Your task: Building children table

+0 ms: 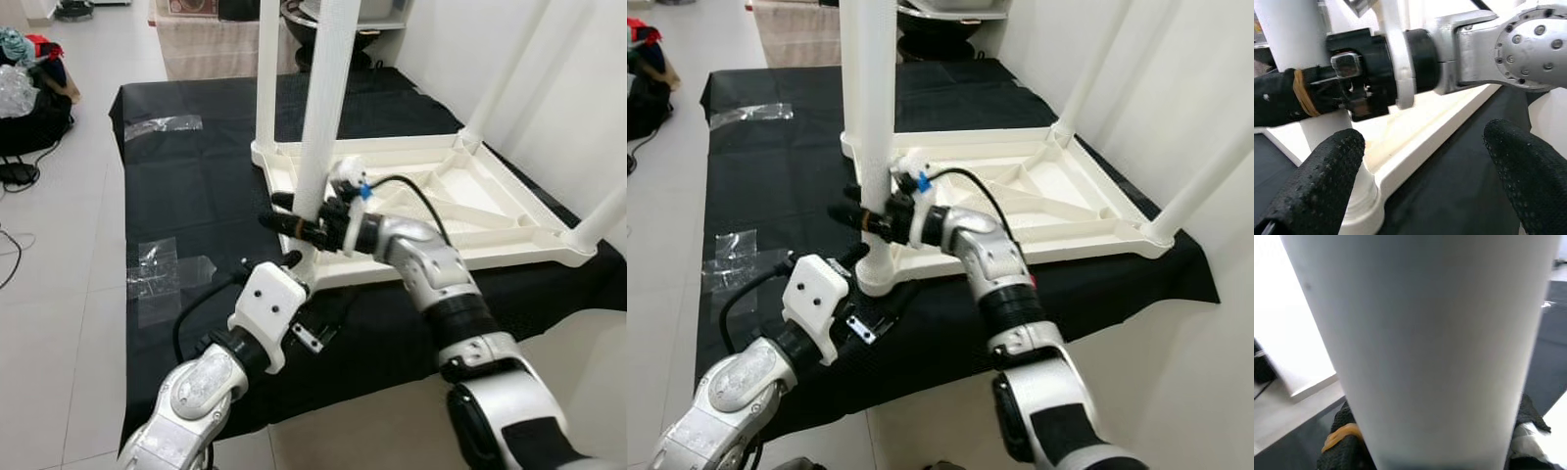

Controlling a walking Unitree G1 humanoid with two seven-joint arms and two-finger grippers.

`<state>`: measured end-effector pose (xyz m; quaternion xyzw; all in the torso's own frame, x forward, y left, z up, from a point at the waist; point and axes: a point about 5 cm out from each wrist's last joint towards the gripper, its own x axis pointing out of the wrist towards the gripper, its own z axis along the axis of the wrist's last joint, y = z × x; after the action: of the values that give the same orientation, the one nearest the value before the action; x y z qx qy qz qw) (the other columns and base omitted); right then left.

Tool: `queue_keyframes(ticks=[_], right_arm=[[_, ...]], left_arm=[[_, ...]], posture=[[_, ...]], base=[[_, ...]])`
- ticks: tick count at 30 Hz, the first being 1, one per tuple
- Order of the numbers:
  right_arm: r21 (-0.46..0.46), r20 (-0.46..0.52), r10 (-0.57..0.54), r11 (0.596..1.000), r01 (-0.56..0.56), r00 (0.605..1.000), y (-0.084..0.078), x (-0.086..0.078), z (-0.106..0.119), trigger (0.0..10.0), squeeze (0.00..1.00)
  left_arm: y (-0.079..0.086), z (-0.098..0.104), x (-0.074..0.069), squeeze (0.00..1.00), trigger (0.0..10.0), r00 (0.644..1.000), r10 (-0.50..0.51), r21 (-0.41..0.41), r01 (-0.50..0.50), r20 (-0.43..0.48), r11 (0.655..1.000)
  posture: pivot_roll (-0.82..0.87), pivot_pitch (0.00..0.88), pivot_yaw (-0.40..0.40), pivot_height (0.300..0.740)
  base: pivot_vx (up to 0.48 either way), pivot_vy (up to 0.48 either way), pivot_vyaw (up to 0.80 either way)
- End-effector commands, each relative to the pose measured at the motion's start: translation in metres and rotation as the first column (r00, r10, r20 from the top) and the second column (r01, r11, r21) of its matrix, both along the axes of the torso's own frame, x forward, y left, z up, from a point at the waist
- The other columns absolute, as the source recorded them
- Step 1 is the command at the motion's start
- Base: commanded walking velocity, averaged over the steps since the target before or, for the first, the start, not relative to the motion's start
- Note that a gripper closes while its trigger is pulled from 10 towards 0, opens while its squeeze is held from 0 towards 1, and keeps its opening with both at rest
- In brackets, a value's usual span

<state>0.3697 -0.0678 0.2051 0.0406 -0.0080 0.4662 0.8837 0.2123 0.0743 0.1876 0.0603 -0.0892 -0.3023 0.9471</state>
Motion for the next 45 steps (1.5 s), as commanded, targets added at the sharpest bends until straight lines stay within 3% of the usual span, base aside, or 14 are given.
queue_keyframes(ticks=[1, 4, 7, 11, 13, 14, 16, 19, 20, 25, 26, 30, 32, 45], right_arm=[[0.070, -0.011, -0.275, 0.959, 0.275, 0.961, -0.023, 0.014, 0.008, 0.0, 0.00], [0.064, -0.052, -0.501, 0.862, 0.503, 0.864, -0.038, 0.020, 0.005, 0.0, 0.00], [0.039, -0.095, -0.898, 0.429, 0.903, 0.430, -0.081, 0.005, -0.002, 0.0, 0.00], [0.047, -0.105, -0.920, 0.375, 0.926, 0.378, -0.079, -0.002, -0.001, 0.0, 0.00], [0.047, -0.105, -0.920, 0.375, 0.926, 0.378, -0.079, -0.002, -0.001, 0.0, 0.00], [0.063, -0.114, -0.912, 0.388, 0.919, 0.393, -0.068, -0.006, 0.001, 10.0, 0.00], [0.096, -0.115, -0.871, 0.469, 0.878, 0.478, -0.050, -0.007, 0.004, 10.0, 0.00], [0.096, -0.115, -0.871, 0.469, 0.878, 0.478, -0.050, -0.007, 0.004, 10.0, 0.00], [0.151, -0.092, -0.821, 0.548, 0.823, 0.563, -0.035, -0.005, 0.009, 10.0, 1.00], [0.197, -0.054, -0.757, 0.631, 0.750, 0.651, -0.027, -0.002, 0.016, 10.0, 1.00], [0.192, -0.059, -0.639, 0.747, 0.636, 0.767, -0.027, 0.009, 0.017, 10.0, 0.00], [0.192, -0.059, -0.639, 0.747, 0.636, 0.767, -0.027, 0.009, 0.017, 10.0, 0.00], [0.205, -0.080, -0.212, 0.953, 0.224, 0.974, -0.037, 0.007, 0.014, 10.0, 0.00], [0.184, -0.017, 0.324, 0.931, -0.316, 0.946, -0.012, -0.020, 0.018, 10.0, 0.00]], left_arm=[[-0.001, -0.001, 0.000, 0.00, 10.0, 1.000, -0.004, 0.003, 0.004, -0.005, 1.000], [-0.001, -0.001, 0.000, 0.00, 10.0, 1.000, -0.005, 0.003, 0.005, -0.004, 1.000], [-0.001, -0.001, 0.001, 0.00, 10.0, 1.000, 0.001, 0.000, -0.001, -0.002, 1.000], [-0.001, 0.000, 0.002, 0.00, 10.0, 1.000, 0.007, -0.003, -0.007, -0.001, 1.000], [-0.001, 0.000, 0.002, 0.00, 10.0, 1.000, 0.007, -0.003, -0.007, -0.001, 1.000], [-0.001, -0.001, 0.001, 0.00, 10.0, 1.000, 0.010, -0.004, -0.010, -0.002, 1.000], [-0.001, -0.001, 0.000, 0.00, 10.0, 1.000, 0.003, -0.002, -0.003, -0.005, 1.000], [-0.001, -0.001, 0.000, 0.00, 10.0, 1.000, 0.003, -0.002, -0.003, -0.005, 1.000], [-0.002, -0.002, 0.000, 0.00, 10.0, 1.000, -0.002, -0.001, 0.002, -0.005, 1.000], [-0.003, -0.001, 0.001, 0.00, 10.0, 1.000, -0.005, 0.000, 0.005, -0.003, 1.000], [-0.003, -0.001, 0.002, 0.00, 10.0, 1.000, -0.006, 0.001, 0.006, 0.000, 1.000], [-0.003, -0.001, 0.002, 0.00, 10.0, 1.000, -0.006, 0.001, 0.006, 0.000, 1.000], [-0.003, 0.000, 0.003, 0.00, 10.0, 1.000, -0.008, -0.001, 0.008, 0.005, 1.000], [-0.006, 0.000, -0.002, 0.00, 10.0, 1.000, -0.021, -0.009, 0.020, -0.005, 1.000]], posture=[[0.08, 0.071, -0.103, 0.740], [0.07, 0.072, -0.106, 0.740], [0.07, 0.073, -0.104, 0.740], [0.07, 0.076, -0.106, 0.740], [0.07, 0.076, -0.106, 0.740], [0.08, 0.074, -0.107, 0.740], [0.07, 0.072, -0.107, 0.740], [0.07, 0.072, -0.107, 0.740], [0.06, 0.068, -0.104, 0.740], [0.07, 0.068, -0.104, 0.740], [0.06, 0.068, -0.107, 0.740], [0.06, 0.068, -0.107, 0.740], [0.07, 0.073, -0.105, 0.740], [0.08, 0.077, -0.109, 0.740]], base=[[0.000, 0.000, 0.00], [0.000, 0.000, 0.00], [0.000, 0.000, 0.00], [0.000, 0.000, 0.00], [0.000, 0.000, 0.00], [0.000, 0.000, 0.00], [0.000, 0.000, 0.00], [0.000, 0.000, 0.00], [0.000, 0.000, 0.00], [0.000, 0.000, 0.00], [0.000, 0.000, 0.00], [0.000, 0.000, 0.00], [0.000, 0.000, 0.00], [0.000, 0.000, 0.00]])
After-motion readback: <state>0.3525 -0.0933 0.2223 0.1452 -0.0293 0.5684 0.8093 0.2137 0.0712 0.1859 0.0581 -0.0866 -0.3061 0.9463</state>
